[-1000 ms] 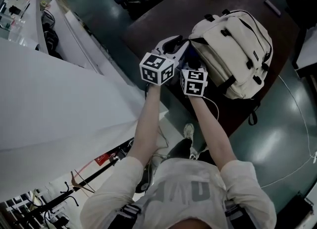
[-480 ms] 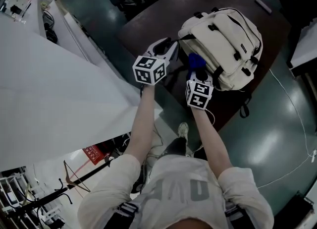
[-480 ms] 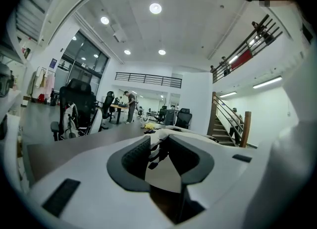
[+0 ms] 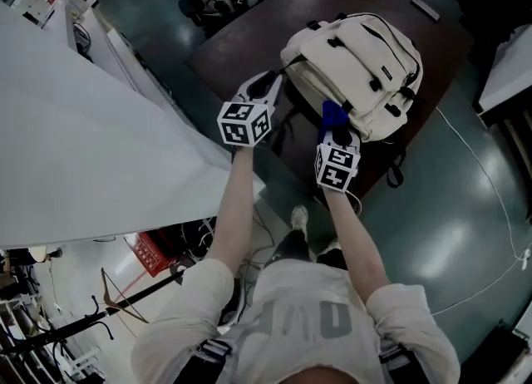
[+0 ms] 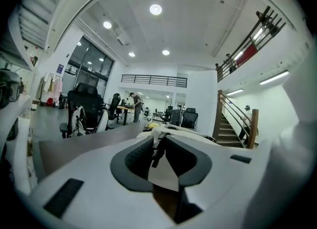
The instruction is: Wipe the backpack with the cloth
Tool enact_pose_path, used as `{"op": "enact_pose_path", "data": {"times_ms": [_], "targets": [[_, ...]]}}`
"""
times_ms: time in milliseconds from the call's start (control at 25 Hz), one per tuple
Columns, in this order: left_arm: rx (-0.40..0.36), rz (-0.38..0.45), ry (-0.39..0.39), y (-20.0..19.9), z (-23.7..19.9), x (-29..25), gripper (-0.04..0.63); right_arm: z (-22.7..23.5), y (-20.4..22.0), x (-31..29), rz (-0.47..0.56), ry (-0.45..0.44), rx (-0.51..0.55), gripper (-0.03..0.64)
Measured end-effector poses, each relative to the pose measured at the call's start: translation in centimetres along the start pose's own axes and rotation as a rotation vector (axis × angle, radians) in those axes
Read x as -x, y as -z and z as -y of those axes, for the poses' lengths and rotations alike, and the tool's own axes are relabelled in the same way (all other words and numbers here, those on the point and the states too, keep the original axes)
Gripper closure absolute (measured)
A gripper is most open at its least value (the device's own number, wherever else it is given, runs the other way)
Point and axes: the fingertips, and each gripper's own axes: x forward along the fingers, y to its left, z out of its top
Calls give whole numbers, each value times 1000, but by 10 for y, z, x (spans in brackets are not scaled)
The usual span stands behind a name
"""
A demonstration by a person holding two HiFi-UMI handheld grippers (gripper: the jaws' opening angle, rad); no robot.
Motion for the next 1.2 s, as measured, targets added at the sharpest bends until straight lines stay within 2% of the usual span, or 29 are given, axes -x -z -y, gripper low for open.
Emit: {"op": "enact_pose_path", "data": {"times_ms": [200,360,640,800,1000,1200], "targets": [[25,32,-65,4,13,14,520,20,14,11,-28,0,21,578],[18,10,-77,15,28,28,520,30,25,21,-45,-6,28,578],[56,7,-110,31,54,48,520,54,40,34,-66,-25,37,578],[58,13,-106,34,77,53,520,67,44,41,-69,-16,5,578],[52,10,-99,37,104,57,520,73,37,49,-61,-57,79,578],[61,36,-96,35,130,56,520,93,30,70,-29,-53,26,578]]}}
